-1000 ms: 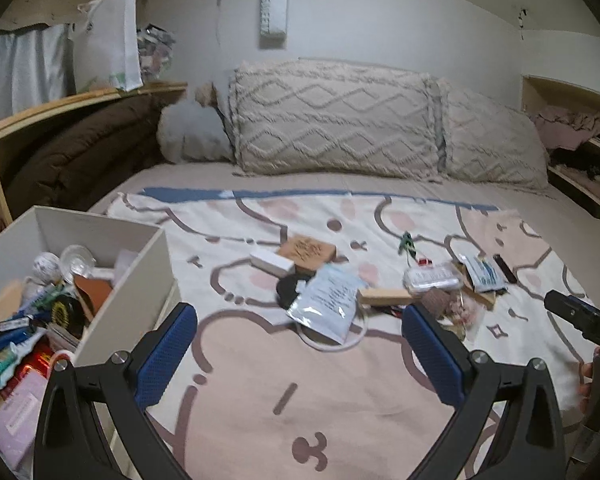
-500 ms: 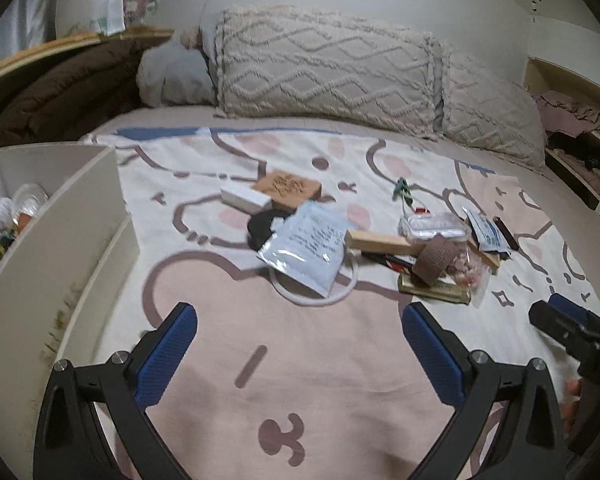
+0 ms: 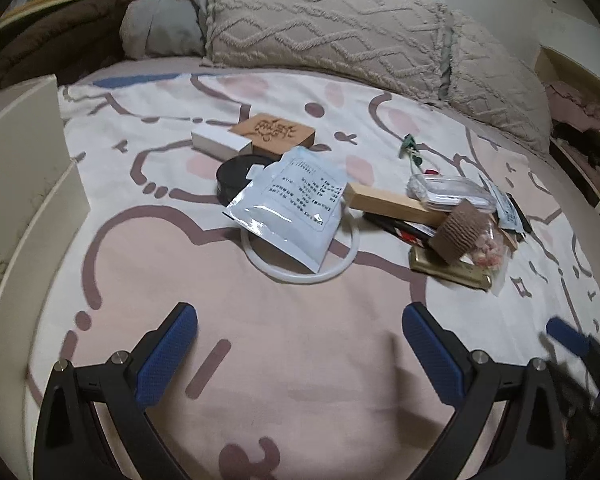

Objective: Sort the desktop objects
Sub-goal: 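Move the right gripper toward the pink candy bag while the left gripper approaches the white ring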

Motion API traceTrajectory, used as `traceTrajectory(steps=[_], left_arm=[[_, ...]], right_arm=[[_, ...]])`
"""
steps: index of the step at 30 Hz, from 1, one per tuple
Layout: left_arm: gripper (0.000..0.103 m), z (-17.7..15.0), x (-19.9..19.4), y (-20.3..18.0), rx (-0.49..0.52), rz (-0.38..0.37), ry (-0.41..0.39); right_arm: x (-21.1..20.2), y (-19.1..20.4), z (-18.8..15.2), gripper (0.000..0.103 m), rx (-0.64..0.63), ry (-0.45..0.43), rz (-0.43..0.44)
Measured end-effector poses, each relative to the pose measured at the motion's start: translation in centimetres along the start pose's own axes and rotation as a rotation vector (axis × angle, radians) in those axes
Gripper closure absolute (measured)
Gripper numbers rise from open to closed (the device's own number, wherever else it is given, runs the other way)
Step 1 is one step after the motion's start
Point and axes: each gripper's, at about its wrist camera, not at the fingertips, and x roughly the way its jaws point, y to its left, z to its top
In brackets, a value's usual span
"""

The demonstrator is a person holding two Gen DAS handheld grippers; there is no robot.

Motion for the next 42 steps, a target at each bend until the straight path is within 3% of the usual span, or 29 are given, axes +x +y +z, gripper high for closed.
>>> traceTrajectory(steps=[6,15,20,21,24,29,32,34,38,42], left_arm=[[0.0,0.9,1.6,0.5,-0.048,-0.017,0.032],[0.0,2.4,4.3,-0.6,0.001,0.019,0.043],[0.002,3.0,4.6,0.0,-0.031,-0.019,0.022],[0.004,3.0,4.5,0.2,-0.039,-0.026,0.014],[0.024,2.9,4.2,0.5,-0.053,-0.022,-0.003],[0.031,2.7,3.9,0.5,-0.056,-0.03,-0.022],[0.047,2.5,3.7,0.6,-0.061,-0.03,-0.028],[0.048,2.4,3.7,0.7,-0.061,-0.029,-0.032],[0.054,2.2,3.5,0.4,-0.049,-0.016,-0.041],[0.057,2.0,3.4,0.3,-0.044,-0.014,-0.047]], right_arm=[[0.7,0.3,-0.5,0.0,0.011,0.031,0.018],[1.8,0.2,-1.0,0.0,0.024,0.066,0.009],[2.1,-0.5,-0.8,0.0,0.067,0.068,0.037],[2.1,-0.6,-0.6,0.0,0.074,0.07,0.042],[2.5,-0.6,0.0,0.0,0.078,0.083,0.02],[3.2,-0.3,0.8,0.0,0.047,0.085,-0.008],[3.6,-1.0,1.1,0.0,0.069,0.074,0.007],[3.7,-1.6,1.4,0.001,0.102,0.059,0.023],[4.2,-3.2,2.3,0.021,0.184,0.019,0.03],[5.0,-4.0,2.8,0.026,0.22,0.001,0.035]])
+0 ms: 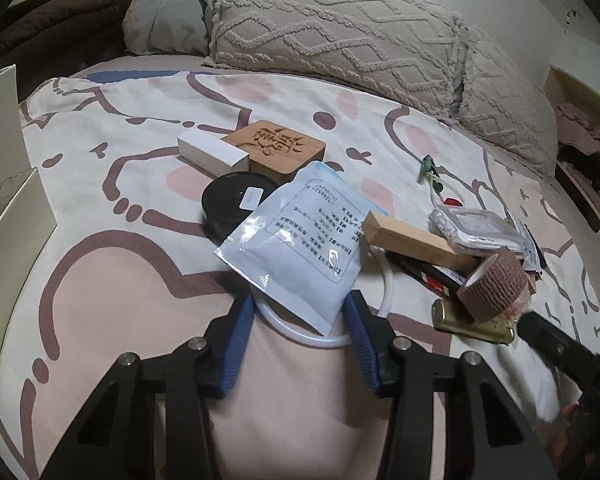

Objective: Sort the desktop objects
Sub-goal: 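Close the right gripper on the pink candy bag while the left gripper hovers over the white packet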

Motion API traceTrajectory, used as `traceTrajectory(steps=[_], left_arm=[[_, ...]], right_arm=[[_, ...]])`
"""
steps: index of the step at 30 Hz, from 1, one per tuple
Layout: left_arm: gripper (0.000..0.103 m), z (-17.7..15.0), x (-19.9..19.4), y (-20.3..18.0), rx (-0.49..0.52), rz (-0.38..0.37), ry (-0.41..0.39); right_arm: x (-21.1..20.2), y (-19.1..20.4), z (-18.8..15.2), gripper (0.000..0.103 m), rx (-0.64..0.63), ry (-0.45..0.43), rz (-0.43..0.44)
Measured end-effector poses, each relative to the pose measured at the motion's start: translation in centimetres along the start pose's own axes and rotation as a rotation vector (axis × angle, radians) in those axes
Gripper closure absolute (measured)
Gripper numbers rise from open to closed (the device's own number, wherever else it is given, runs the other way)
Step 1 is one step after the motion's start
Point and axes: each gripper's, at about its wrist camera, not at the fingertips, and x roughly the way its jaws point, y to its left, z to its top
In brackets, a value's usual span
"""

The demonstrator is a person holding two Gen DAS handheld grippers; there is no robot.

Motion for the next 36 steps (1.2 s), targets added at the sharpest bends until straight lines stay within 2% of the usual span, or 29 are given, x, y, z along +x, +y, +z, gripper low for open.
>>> traceTrajectory(steps=[3,5,6,9,11,14,20,21,23,24,25,28,30,36], left_arm=[[0.059,-0.1,-0.1,-0.1,0.004,-0.004,-0.003],[0.062,-0.3,-0.2,-0.2,0.01,-0.006,-0.004],[0.063,-0.4,-0.3,-0.3,0.013,-0.007,-0.006],[0.063,-0.6,-0.5,-0.6,0.026,-0.007,-0.009],[0.064,-0.7,-0.7,-0.8,0.031,-0.011,-0.01],[0.065,-1.1,-1.0,-0.8,0.032,-0.021,-0.009],[0.064,-1.5,-1.5,-0.7,0.013,-0.045,-0.01],[0.059,-1.6,-1.5,-0.6,0.006,-0.055,-0.008],[0.043,-1.7,-1.6,-0.7,0.0,-0.087,-0.003],[0.03,-1.8,-1.6,-1.0,0.008,-0.102,0.003],[0.024,-1.9,-1.6,-1.6,0.034,-0.1,0.006],[0.018,-2.1,-1.1,-3.4,0.12,-0.028,0.024],[0.017,-2.2,-0.5,-4.4,0.161,0.026,0.038],[0.016,-0.9,0.6,-3.2,0.088,0.027,0.054]], right_arm=[[0.6,0.2,0.3,0.031,-0.016,-0.012,-0.017],[0.7,0.1,0.5,0.041,-0.011,-0.026,-0.022],[0.8,-0.1,0.5,0.043,-0.008,-0.026,-0.016],[0.8,-0.5,0.4,0.057,0.001,-0.033,0.007],[0.8,-0.5,0.3,0.072,0.001,-0.033,0.028],[0.7,-0.5,0.1,0.081,-0.003,-0.04,0.058],[0.4,0.1,-0.3,0.086,-0.034,-0.05,0.085],[0.3,0.2,-0.4,0.086,-0.039,-0.051,0.087],[0.2,0.3,-0.5,0.086,-0.045,-0.053,0.09],[0.1,0.3,-0.6,0.086,-0.045,-0.053,0.092],[0.0,0.3,-0.7,0.086,-0.043,-0.053,0.095],[-0.1,0.1,-0.9,0.086,-0.034,-0.052,0.1],[-0.2,0.1,-1.1,0.086,-0.031,-0.053,0.099],[-0.5,0.2,-1.5,0.086,-0.029,-0.055,0.099]])
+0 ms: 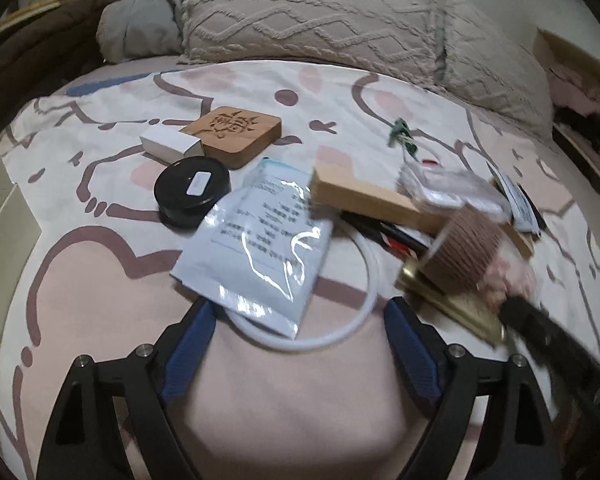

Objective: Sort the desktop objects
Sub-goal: 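Close the right gripper on the pink candy bag while the left gripper hovers over the white packet, then hold the pink bag with the right gripper while the left gripper positions over the white ring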

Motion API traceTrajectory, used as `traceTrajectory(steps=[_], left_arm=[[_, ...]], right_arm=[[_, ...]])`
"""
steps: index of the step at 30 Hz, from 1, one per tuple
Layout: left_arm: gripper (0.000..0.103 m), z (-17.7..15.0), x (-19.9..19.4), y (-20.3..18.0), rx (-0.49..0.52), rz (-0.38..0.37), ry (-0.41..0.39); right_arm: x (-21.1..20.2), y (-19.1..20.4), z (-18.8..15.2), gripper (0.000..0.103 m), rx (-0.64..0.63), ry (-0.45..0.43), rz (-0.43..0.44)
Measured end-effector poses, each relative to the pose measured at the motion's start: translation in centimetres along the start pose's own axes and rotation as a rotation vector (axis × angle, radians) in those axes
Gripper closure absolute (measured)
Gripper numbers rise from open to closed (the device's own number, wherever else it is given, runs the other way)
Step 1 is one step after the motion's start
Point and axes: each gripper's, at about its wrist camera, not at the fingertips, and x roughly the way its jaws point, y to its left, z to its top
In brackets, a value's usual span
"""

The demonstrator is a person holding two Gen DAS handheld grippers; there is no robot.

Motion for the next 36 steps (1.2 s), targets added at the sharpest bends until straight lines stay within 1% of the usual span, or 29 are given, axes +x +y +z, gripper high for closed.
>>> traceTrajectory(steps=[3,5,6,8,9,10,12,13,18,22,26,36], left_arm=[[0.017,0.1,0.1,0.2,-0.014,-0.015,-0.003],[0.02,0.0,0.0,0.4,-0.02,-0.026,-0.013],[0.024,0.0,-0.1,0.5,-0.025,-0.031,-0.017],[0.025,-0.1,-0.3,0.7,-0.037,-0.048,-0.027],[0.03,-0.1,-0.4,0.8,-0.041,-0.053,-0.029],[0.039,-0.2,-0.5,0.9,-0.045,-0.055,-0.032],[0.05,-0.3,-0.9,1.0,-0.05,-0.061,-0.04],[0.052,-0.4,-1.0,1.0,-0.05,-0.063,-0.04],[0.057,-1.3,-2.0,0.9,-0.042,-0.068,-0.035],[0.058,-2.5,-2.9,0.7,-0.027,-0.071,-0.031],[0.064,-3.4,-3.8,0.4,-0.009,-0.083,-0.028],[0.065,-6.4,-6.6,0.2,0.002,-0.137,-0.011]], right_arm=[[-0.2,0.0,-0.4,0.086,0.01,0.001,0.001],[-0.3,0.0,-0.6,0.086,0.015,0.001,0.003],[-0.4,0.0,-0.7,0.086,0.018,0.001,0.005],[-0.6,0.0,-0.9,0.086,0.027,0.003,0.01],[-0.8,0.0,-1.0,0.086,0.032,0.003,0.014],[-1.0,-0.1,-1.2,0.086,0.038,0.003,0.017],[-1.4,-0.1,-1.4,0.086,0.047,-0.003,0.016],[-1.7,-0.1,-1.6,0.086,0.051,-0.006,0.015],[-3.0,0.3,-2.7,0.086,0.051,-0.003,0.021],[-3.9,0.6,-3.5,0.086,0.047,0.006,0.026],[-4.7,0.7,-4.3,0.086,0.055,0.01,0.033],[-6.7,1.4,-6.5,0.086,0.062,0.024,0.053]])
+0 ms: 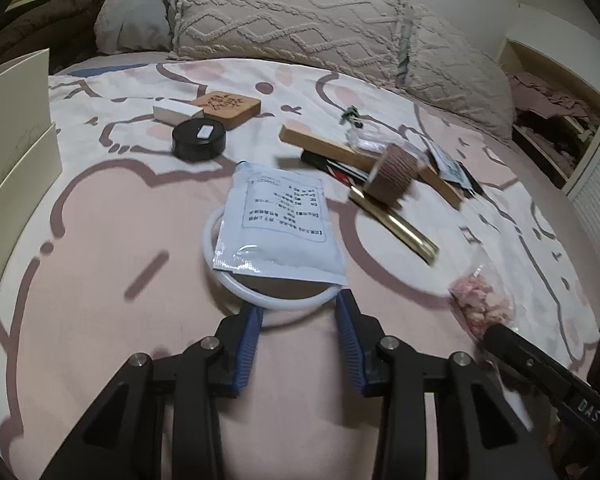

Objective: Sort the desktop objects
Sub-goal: 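Hold the pink bag with the right gripper while the left gripper positions over the white ring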

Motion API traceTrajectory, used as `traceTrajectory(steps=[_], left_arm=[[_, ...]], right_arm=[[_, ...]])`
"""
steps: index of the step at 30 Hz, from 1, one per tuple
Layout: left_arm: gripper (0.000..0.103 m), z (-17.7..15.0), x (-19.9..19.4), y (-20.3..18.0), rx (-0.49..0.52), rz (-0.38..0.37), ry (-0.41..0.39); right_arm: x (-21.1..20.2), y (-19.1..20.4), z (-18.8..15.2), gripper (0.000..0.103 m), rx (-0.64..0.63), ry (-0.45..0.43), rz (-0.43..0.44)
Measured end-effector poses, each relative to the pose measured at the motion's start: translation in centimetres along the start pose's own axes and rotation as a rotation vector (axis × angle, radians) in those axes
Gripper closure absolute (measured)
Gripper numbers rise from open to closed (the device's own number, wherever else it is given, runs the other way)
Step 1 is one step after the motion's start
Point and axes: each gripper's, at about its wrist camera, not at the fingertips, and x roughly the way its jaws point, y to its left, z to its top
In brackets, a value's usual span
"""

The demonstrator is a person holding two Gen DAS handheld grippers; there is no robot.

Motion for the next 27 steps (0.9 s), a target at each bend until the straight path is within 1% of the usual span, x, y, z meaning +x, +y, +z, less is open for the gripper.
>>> traceTrajectory(steps=[3,6,8,9,10,11,13,15,18,22,25,27], left_arm=[[0.065,-1.2,-1.1,-0.2,0.009,-0.011,0.009],[0.065,-2.3,-2.2,-0.2,0.01,-0.002,0.002],[0.047,-2.7,-2.6,-0.1,0.007,0.001,-0.006],[0.031,-2.8,-2.7,-0.1,0.007,-0.008,-0.012],[0.019,-2.7,-2.8,-0.3,0.013,-0.007,-0.016],[0.015,-2.6,-2.8,-0.5,0.022,0.016,-0.018],[0.013,-2.3,-2.1,-0.8,0.031,0.052,-0.002],[0.012,-2.0,-1.3,-0.8,0.032,0.062,0.019],[0.009,-1.1,-0.3,-0.7,0.029,0.053,0.041],[0.007,0.2,1.1,-0.5,0.037,0.058,0.064],[0.006,0.9,2.2,-0.9,0.077,0.134,0.059],[0.003,1.3,2.9,-1.0,0.088,0.154,0.067]], right_arm=[[-0.4,0.2,-0.7,0.086,-0.003,0.006,0.005],[-0.9,0.4,-1.4,0.086,-0.001,0.009,0.012],[-1.1,0.5,-1.7,0.086,-0.003,0.014,0.015],[-1.1,0.6,-1.7,0.086,-0.005,0.017,0.015],[-1.1,0.7,-1.7,0.086,-0.006,0.018,0.013],[-1.0,0.7,-1.7,0.086,-0.007,0.019,0.011],[-1.0,0.7,-1.7,0.086,-0.006,0.021,0.01],[-1.0,0.6,-1.8,0.086,-0.003,0.023,0.012],[-0.8,0.6,-1.8,0.086,0.0,0.03,0.01],[-0.7,0.6,-1.8,0.086,0.002,0.034,0.009],[-0.5,0.5,-1.8,0.086,0.004,0.041,0.011],[-0.3,0.4,-1.9,0.086,0.009,0.046,0.015]])
